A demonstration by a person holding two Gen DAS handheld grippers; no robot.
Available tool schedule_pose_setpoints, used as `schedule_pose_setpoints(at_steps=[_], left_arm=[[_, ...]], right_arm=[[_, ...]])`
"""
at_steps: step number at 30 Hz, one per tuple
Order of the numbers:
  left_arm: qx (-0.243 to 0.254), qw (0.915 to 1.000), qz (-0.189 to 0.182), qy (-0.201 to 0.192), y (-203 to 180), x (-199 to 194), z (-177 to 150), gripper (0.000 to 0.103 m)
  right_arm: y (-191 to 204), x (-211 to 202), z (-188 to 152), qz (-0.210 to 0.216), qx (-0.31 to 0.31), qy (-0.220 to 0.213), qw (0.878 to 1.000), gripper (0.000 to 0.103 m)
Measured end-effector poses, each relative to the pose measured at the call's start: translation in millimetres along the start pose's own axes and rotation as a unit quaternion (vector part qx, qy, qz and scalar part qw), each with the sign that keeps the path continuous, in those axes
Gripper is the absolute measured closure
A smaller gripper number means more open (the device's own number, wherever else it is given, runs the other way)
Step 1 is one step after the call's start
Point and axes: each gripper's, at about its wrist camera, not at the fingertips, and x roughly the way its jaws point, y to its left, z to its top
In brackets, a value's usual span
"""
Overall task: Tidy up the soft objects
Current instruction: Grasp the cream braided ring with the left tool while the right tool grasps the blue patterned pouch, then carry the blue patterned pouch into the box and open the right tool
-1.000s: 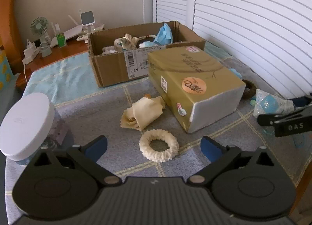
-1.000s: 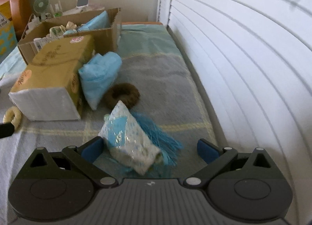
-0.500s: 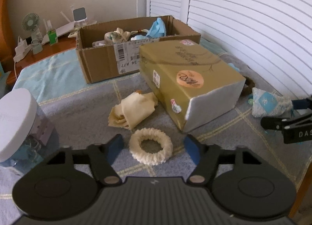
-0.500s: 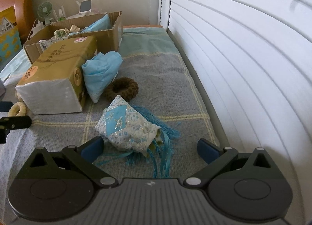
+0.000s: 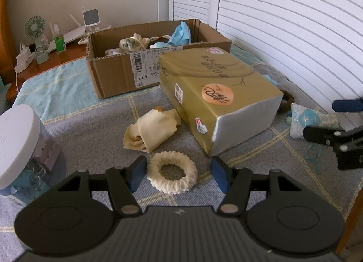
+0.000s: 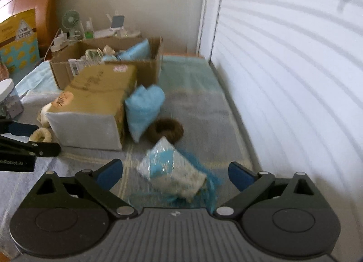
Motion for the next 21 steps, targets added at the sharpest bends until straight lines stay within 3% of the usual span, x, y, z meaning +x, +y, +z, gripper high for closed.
schedule_pose_setpoints(at_steps=[3, 11, 14, 16, 18, 21], left_arm=[[-0.003, 1.0000, 0.000, 0.002, 0.4, -0.6, 0.1, 0.041], [-0.004, 1.0000, -0.005, 0.002, 1.9, -1.3, -0.1, 0.043], [-0.001, 0.9999, -0.011, 0.004, 2.3, -2.6, 0.4, 0.051], [0.002, 0.9999, -0.013, 0.005, 1.8, -3.2, 1.1, 0.061], [0.003, 0.9998, -0.019, 0.008, 3.0, -3.9, 1.6, 0.064], [0.007, 0.9996, -0.025, 0.012, 3.5, -6.4, 1.8, 0.067]], right_arm=[[5.0, 4.2, 1.8, 0.015, -0.025, 0.011, 1.000, 0.018], [11.2, 19.0, 1.7, 0.005, -0.061, 0.035, 0.997, 0.036], [13.5, 20.4, 0.4, 0.004, -0.076, 0.038, 0.996, 0.043], [13.0, 19.5, 0.2, 0.009, -0.077, 0.044, 0.996, 0.053], [12.7, 16.8, 0.9, 0.017, -0.075, 0.045, 0.996, 0.067], [12.5, 13.4, 2.8, 0.021, -0.072, 0.046, 0.996, 0.069]])
